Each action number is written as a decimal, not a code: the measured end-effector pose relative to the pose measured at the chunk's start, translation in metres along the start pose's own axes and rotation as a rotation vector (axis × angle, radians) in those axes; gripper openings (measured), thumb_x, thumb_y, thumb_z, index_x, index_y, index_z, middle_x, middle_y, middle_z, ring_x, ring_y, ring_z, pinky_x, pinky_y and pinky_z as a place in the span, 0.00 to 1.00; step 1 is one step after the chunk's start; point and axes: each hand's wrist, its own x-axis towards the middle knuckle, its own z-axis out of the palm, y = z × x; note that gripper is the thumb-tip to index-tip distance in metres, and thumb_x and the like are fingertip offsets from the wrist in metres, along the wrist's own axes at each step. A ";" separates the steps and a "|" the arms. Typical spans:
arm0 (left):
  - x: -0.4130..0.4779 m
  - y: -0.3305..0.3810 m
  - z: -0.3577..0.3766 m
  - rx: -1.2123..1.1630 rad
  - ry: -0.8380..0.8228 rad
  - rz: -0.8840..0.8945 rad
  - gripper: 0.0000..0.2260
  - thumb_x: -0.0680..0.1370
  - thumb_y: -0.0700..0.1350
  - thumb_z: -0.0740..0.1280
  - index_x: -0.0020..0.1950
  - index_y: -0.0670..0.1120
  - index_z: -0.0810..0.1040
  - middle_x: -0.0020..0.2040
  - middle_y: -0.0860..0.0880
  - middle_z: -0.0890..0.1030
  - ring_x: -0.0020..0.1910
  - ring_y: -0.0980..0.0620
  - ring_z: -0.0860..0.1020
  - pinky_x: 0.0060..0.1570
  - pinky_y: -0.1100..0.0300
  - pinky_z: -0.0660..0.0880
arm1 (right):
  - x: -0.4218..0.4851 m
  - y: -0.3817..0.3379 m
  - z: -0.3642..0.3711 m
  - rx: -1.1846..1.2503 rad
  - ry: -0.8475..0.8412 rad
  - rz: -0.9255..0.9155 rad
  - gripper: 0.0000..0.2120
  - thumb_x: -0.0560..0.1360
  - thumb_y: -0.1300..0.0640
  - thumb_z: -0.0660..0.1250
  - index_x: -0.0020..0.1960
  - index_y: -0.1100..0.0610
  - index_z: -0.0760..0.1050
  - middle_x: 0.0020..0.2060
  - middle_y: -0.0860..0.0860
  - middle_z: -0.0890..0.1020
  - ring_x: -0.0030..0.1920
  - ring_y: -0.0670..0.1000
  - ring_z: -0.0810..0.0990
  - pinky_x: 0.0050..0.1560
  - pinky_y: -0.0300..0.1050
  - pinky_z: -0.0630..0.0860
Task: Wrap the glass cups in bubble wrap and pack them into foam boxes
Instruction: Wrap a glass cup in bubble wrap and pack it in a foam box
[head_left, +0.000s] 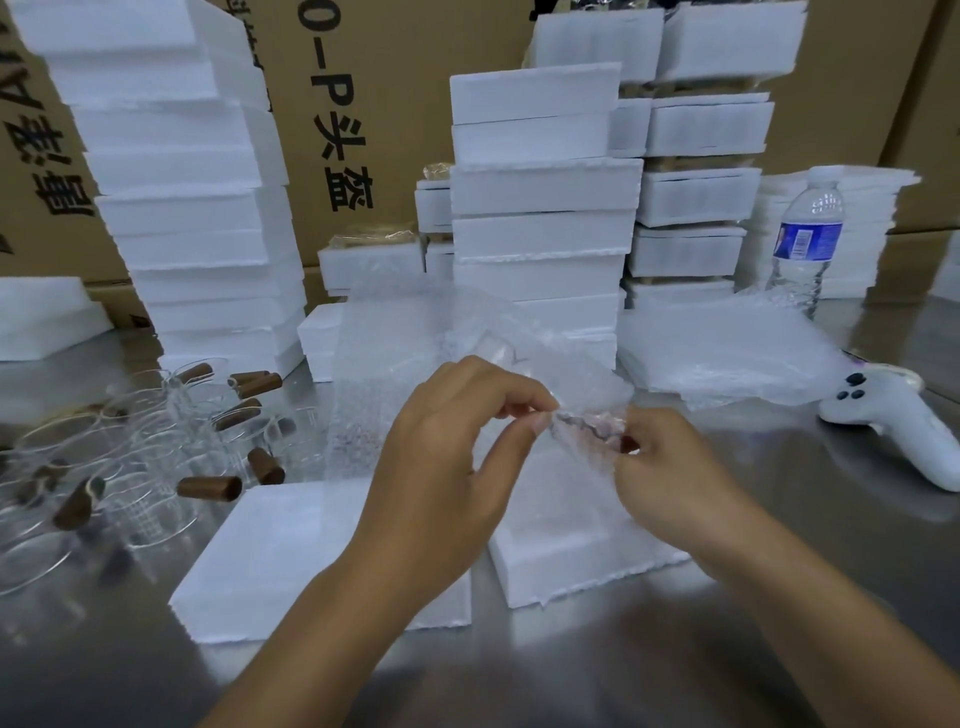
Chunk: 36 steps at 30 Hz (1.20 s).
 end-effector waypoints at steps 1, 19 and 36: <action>0.000 0.002 0.001 -0.007 -0.002 0.020 0.03 0.76 0.42 0.68 0.48 0.45 0.81 0.43 0.58 0.76 0.43 0.60 0.74 0.45 0.66 0.73 | -0.001 0.001 0.001 0.057 -0.016 0.037 0.14 0.74 0.49 0.67 0.38 0.58 0.81 0.26 0.43 0.71 0.28 0.43 0.66 0.28 0.34 0.63; 0.009 -0.036 -0.033 -0.682 0.033 -0.825 0.28 0.55 0.61 0.72 0.53 0.57 0.77 0.54 0.53 0.82 0.45 0.58 0.83 0.41 0.66 0.77 | -0.008 -0.010 -0.004 0.397 -0.082 0.018 0.10 0.73 0.59 0.69 0.54 0.57 0.81 0.46 0.44 0.84 0.45 0.37 0.81 0.44 0.29 0.76; 0.002 -0.012 -0.014 -1.142 -0.040 -1.001 0.12 0.61 0.56 0.69 0.39 0.53 0.86 0.39 0.56 0.85 0.40 0.60 0.84 0.36 0.64 0.80 | -0.012 -0.011 -0.007 0.331 -0.201 -0.013 0.08 0.74 0.65 0.68 0.51 0.67 0.80 0.44 0.59 0.85 0.48 0.53 0.83 0.39 0.31 0.77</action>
